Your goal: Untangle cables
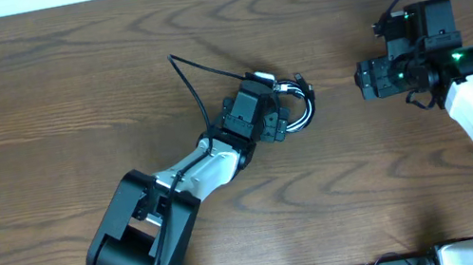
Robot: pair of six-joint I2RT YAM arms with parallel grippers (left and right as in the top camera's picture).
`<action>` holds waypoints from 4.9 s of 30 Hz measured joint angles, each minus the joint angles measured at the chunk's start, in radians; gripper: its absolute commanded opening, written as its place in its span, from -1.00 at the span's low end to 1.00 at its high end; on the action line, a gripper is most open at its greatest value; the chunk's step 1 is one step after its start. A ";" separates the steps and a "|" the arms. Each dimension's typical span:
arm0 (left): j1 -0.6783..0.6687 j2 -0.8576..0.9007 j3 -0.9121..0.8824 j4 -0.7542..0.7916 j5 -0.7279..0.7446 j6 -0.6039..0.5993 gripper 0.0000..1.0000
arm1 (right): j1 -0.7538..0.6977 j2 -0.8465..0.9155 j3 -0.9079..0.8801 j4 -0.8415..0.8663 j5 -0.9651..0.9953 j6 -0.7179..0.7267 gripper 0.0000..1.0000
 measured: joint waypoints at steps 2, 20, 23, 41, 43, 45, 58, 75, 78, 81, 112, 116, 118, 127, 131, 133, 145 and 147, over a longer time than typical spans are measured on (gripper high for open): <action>0.000 0.007 0.000 -0.001 0.000 -0.010 0.72 | 0.010 0.000 0.000 0.000 -0.002 0.000 0.68; 0.000 0.014 0.000 -0.010 0.026 -0.026 0.31 | 0.014 0.000 0.000 0.000 -0.002 0.000 0.72; 0.000 0.014 0.000 -0.010 0.031 -0.025 0.30 | 0.014 0.000 0.000 -0.004 -0.003 0.000 0.72; 0.000 0.014 0.000 -0.032 0.047 -0.039 0.06 | 0.014 0.000 0.000 -0.010 0.002 0.000 0.75; 0.000 0.019 0.000 -0.031 0.050 -0.051 0.06 | 0.014 0.000 0.000 -0.011 0.005 0.000 0.75; 0.000 0.033 0.002 -0.030 0.061 -0.063 0.05 | 0.014 0.000 0.000 -0.011 0.006 0.000 0.75; 0.001 0.071 0.034 0.010 0.132 -0.113 -0.85 | 0.014 0.000 0.000 -0.012 0.030 0.000 0.80; 0.002 -0.332 0.020 -0.003 0.161 -0.146 -0.85 | 0.025 0.000 0.000 -0.016 -0.167 0.007 0.99; 0.002 -0.373 0.020 -0.004 0.161 -0.146 -0.85 | 0.039 0.003 0.000 -0.015 -0.212 0.007 0.99; 0.002 -0.380 0.020 -0.011 0.161 -0.146 -0.85 | 0.047 0.013 0.000 -0.015 -0.233 0.014 0.99; 0.259 -0.380 0.020 -0.316 0.066 -0.142 0.25 | 0.248 0.229 0.000 0.158 -0.169 0.046 0.99; 0.277 -0.380 0.020 -0.325 0.145 -0.075 0.32 | 0.316 0.287 0.000 0.250 -0.147 0.048 0.98; 0.285 -0.380 0.020 -0.333 0.197 -0.040 0.33 | 0.354 0.320 0.000 0.290 -0.139 0.045 0.98; 0.385 -0.380 0.020 -0.383 0.314 0.017 0.33 | 0.468 0.414 0.000 0.380 -0.086 0.033 0.99; 0.433 -0.380 0.020 -0.409 0.320 0.021 0.33 | 0.484 0.414 0.001 0.381 -0.041 0.032 0.99; 0.449 -0.380 0.020 -0.420 0.322 0.021 0.33 | 0.484 0.414 0.001 0.379 -0.016 0.026 0.99; 0.456 -0.380 0.020 -0.444 0.372 0.021 0.33 | 0.484 0.414 0.001 0.392 0.122 -0.004 0.99; 0.456 -0.380 0.020 -0.454 0.375 0.021 0.33 | 0.484 0.414 0.001 0.399 0.132 -0.008 0.98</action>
